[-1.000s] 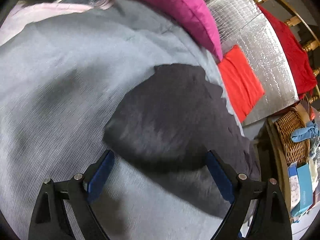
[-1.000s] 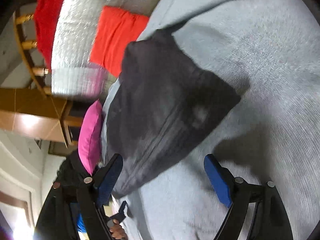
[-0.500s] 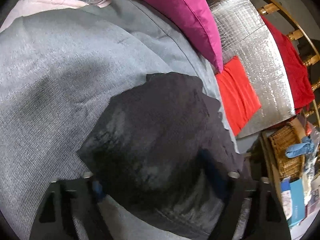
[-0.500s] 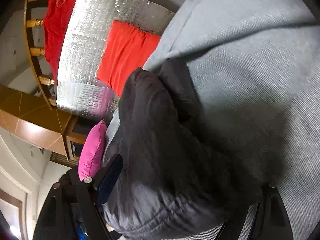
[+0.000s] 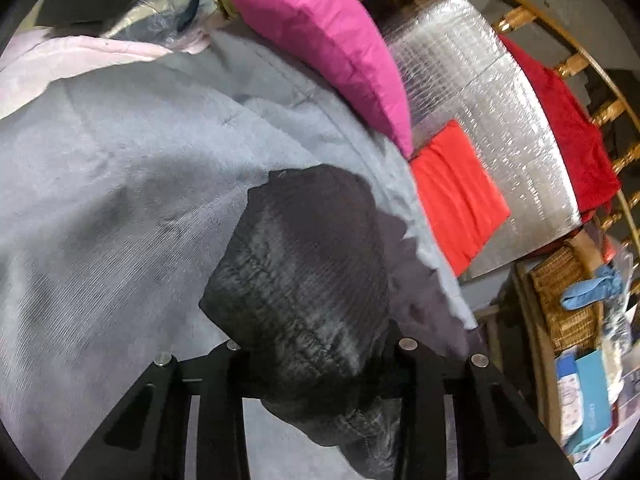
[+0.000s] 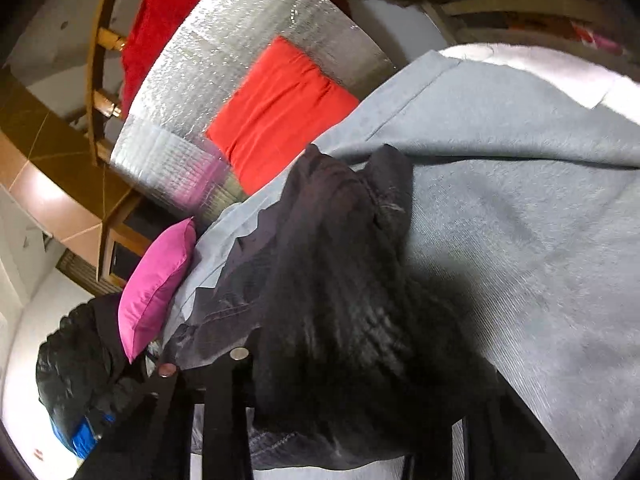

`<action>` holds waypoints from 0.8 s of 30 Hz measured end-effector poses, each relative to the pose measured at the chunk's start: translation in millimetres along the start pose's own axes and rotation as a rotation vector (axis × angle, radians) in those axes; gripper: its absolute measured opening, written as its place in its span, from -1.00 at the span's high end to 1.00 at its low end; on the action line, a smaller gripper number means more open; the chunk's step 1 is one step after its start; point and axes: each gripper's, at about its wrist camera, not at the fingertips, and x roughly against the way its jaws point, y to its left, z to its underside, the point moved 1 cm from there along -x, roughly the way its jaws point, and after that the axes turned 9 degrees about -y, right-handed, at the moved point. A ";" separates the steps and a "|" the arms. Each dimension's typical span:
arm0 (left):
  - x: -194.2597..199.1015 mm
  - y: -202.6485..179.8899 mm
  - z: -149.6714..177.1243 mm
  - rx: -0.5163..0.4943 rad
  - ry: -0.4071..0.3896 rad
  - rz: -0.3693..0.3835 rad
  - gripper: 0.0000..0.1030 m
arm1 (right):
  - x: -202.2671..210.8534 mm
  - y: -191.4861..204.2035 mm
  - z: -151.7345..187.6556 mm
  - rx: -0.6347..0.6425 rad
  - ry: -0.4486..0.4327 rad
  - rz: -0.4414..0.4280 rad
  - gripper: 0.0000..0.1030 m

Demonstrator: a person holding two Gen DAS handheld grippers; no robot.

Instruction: Fold large clothes

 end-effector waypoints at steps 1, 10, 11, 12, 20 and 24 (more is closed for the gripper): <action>11.1 -1.8 2.0 -0.004 -0.008 0.004 0.28 | 8.1 -0.4 2.0 -0.003 0.004 -0.001 0.22; 104.5 16.8 35.1 -0.098 0.002 -0.017 0.28 | 89.6 2.8 33.9 0.018 -0.004 -0.028 0.22; 113.9 21.2 39.1 -0.097 0.001 -0.015 0.28 | 98.1 -0.4 40.1 0.013 0.001 -0.032 0.22; 129.1 30.3 45.5 -0.092 -0.004 -0.015 0.28 | 107.3 -1.8 48.0 0.010 0.007 -0.035 0.22; 169.1 85.1 82.2 -0.126 0.023 -0.093 0.25 | 155.9 -18.7 101.4 0.000 0.057 -0.055 0.22; 164.7 93.4 89.0 -0.173 0.052 -0.128 0.03 | 151.6 -31.7 110.6 -0.007 0.101 -0.019 0.22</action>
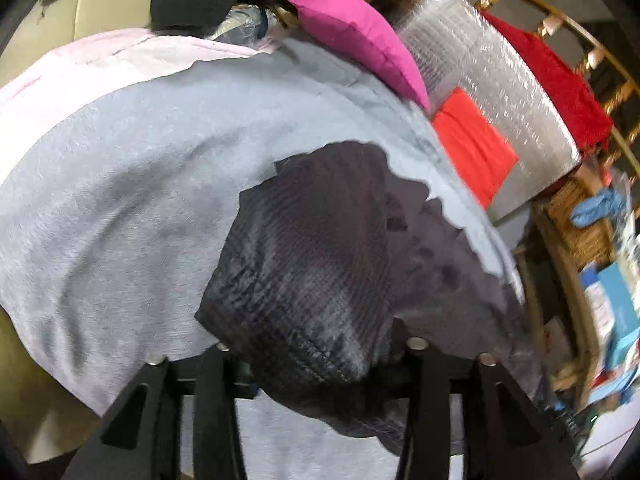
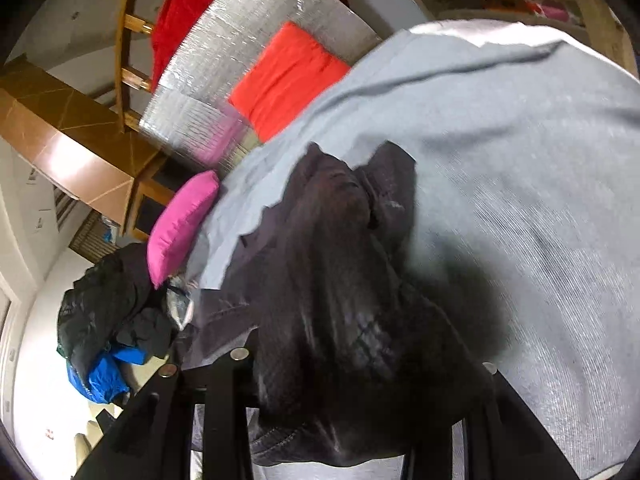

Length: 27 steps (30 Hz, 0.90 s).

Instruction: Fold large clothes

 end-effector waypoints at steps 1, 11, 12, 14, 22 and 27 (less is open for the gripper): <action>-1.1 1.1 1.0 -0.001 0.006 -0.006 -0.05 | -1.9 -2.7 0.7 0.001 0.015 0.006 0.22; 26.2 25.5 -9.0 0.000 0.100 0.000 -0.25 | 11.7 -33.1 -5.8 -0.108 0.151 -0.039 -0.18; 33.7 28.6 -12.5 -0.014 0.109 0.001 -0.26 | 18.8 -38.9 -8.8 -0.120 0.146 -0.047 -0.24; 49.8 30.3 -19.3 -0.070 0.082 -0.038 -0.28 | 30.0 -46.3 -15.3 -0.131 0.125 -0.049 -0.27; 53.2 -26.7 -79.6 -0.319 -0.099 -0.094 -0.70 | 51.7 -63.4 -81.7 -0.140 -0.055 -0.004 -0.57; -15.0 -49.3 -82.5 -0.314 0.067 -0.058 -0.70 | -1.5 -50.9 -88.3 -0.106 0.124 -0.081 -0.57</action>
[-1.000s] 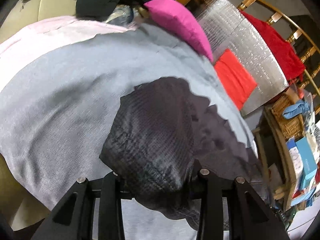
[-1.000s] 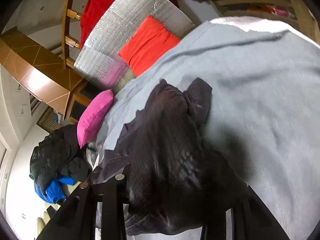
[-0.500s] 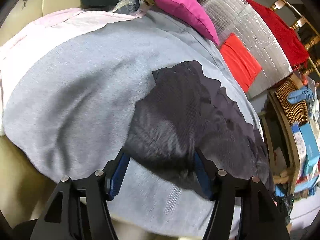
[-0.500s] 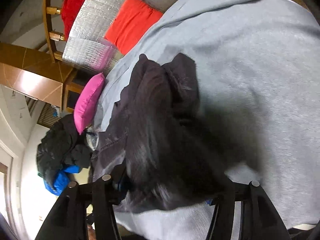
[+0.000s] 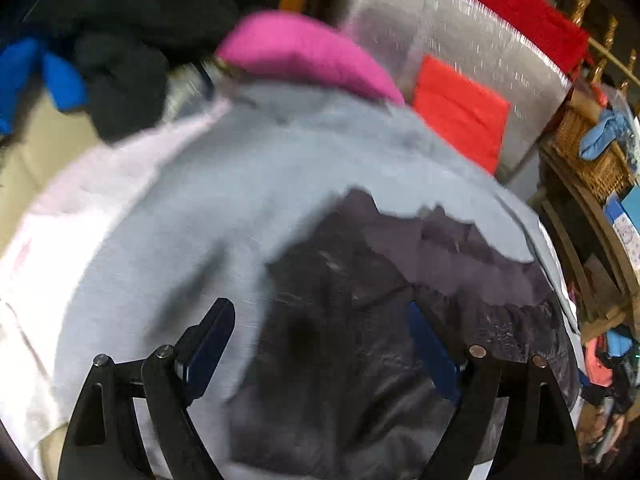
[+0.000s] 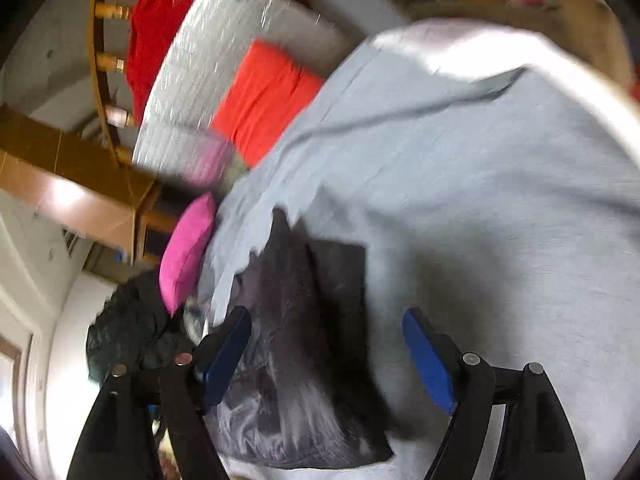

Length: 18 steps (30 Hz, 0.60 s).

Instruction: Fold large clothes

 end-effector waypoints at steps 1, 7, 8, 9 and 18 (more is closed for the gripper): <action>-13.9 -1.7 1.2 0.005 0.040 0.002 -0.70 | -12.7 0.9 3.0 0.003 0.037 -0.003 -0.57; -45.1 11.1 5.4 0.044 0.094 -0.013 -0.70 | -54.3 9.7 8.7 0.048 0.123 0.027 -0.57; -48.3 18.6 4.8 0.082 0.105 -0.008 -0.70 | -58.7 10.0 7.5 0.054 0.125 0.033 -0.57; -51.5 25.0 4.4 0.118 0.117 -0.001 -0.70 | -65.4 10.2 5.5 0.057 0.132 0.042 -0.57; -86.8 31.5 22.1 0.203 0.262 0.027 -0.70 | -117.6 22.2 19.1 0.097 0.233 0.079 -0.79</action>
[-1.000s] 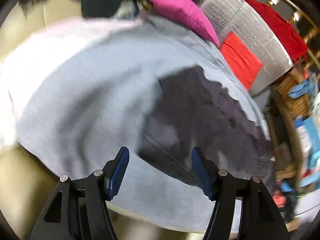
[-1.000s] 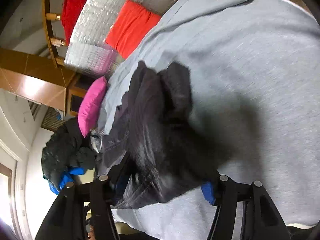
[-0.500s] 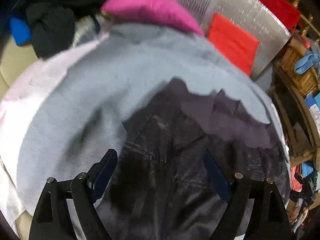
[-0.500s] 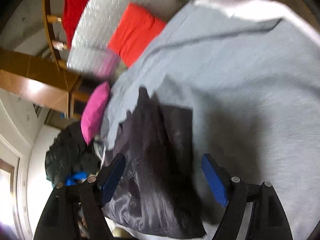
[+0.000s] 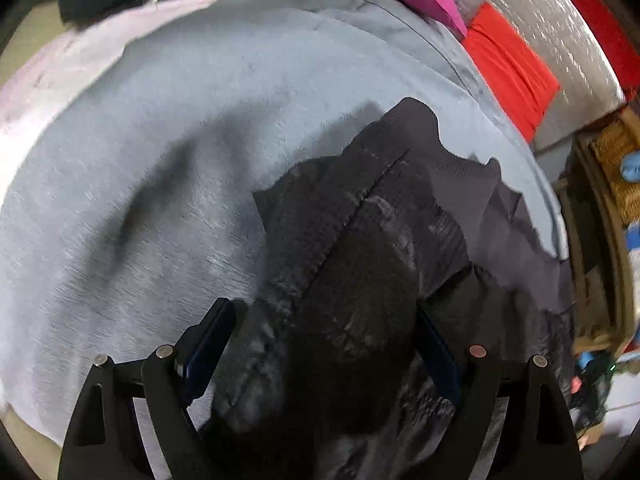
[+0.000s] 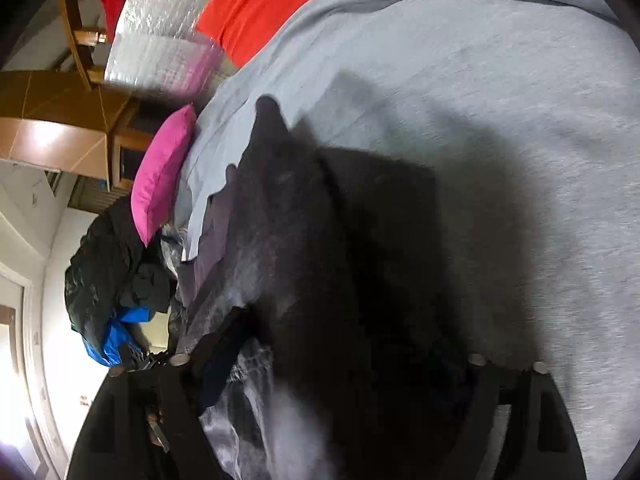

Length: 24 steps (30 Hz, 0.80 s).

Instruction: Fold large clothes

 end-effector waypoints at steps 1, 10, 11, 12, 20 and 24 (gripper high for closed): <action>0.0 -0.2 0.7 0.013 0.001 0.012 -0.70 | -2.9 6.5 2.4 0.032 -0.009 0.022 -0.79; 22.8 -27.7 15.4 -0.095 -0.140 -0.019 0.29 | 10.2 39.2 21.2 0.233 -0.159 0.180 0.00; 26.3 -33.6 16.1 -0.114 -0.162 -0.030 0.33 | 14.3 43.2 23.0 0.254 -0.180 0.186 0.06; 29.5 -39.1 14.9 -0.126 -0.177 -0.036 0.34 | 19.4 46.2 25.4 0.271 -0.204 0.189 0.17; 9.5 -25.4 7.1 -0.074 -0.143 -0.035 0.12 | 13.5 28.2 27.3 0.226 -0.185 0.243 0.14; 25.1 -17.0 5.5 -0.051 -0.142 -0.009 0.09 | 16.9 18.0 22.0 0.133 -0.156 0.227 -0.26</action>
